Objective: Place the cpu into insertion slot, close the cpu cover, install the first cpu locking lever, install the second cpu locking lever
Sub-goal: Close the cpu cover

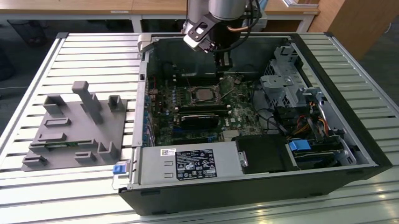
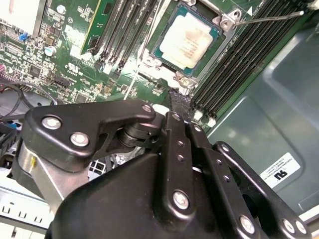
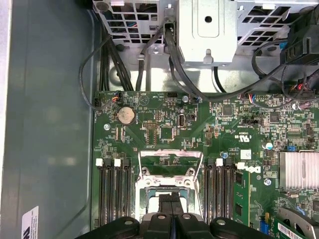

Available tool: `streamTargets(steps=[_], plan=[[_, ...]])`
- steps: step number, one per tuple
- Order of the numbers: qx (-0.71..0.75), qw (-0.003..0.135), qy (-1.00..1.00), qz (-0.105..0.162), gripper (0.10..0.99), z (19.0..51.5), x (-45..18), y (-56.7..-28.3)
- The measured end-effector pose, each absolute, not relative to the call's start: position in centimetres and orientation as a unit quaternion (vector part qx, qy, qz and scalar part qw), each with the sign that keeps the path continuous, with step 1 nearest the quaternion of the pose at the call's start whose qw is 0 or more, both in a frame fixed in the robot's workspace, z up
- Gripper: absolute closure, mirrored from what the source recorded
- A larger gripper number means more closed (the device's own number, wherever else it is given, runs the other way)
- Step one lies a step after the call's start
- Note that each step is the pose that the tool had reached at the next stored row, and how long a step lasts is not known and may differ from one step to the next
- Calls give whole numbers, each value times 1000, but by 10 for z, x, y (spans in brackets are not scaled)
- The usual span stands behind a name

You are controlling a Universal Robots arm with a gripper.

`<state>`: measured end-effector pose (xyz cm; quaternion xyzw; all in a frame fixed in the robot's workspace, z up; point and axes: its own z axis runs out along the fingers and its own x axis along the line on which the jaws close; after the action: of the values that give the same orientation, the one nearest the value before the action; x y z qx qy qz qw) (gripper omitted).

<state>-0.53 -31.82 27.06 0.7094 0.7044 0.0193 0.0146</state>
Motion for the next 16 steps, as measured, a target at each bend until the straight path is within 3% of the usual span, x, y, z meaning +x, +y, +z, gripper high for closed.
streamTargets(steps=[16], plan=[[709,15,704,19,980,271,-1,-318]])
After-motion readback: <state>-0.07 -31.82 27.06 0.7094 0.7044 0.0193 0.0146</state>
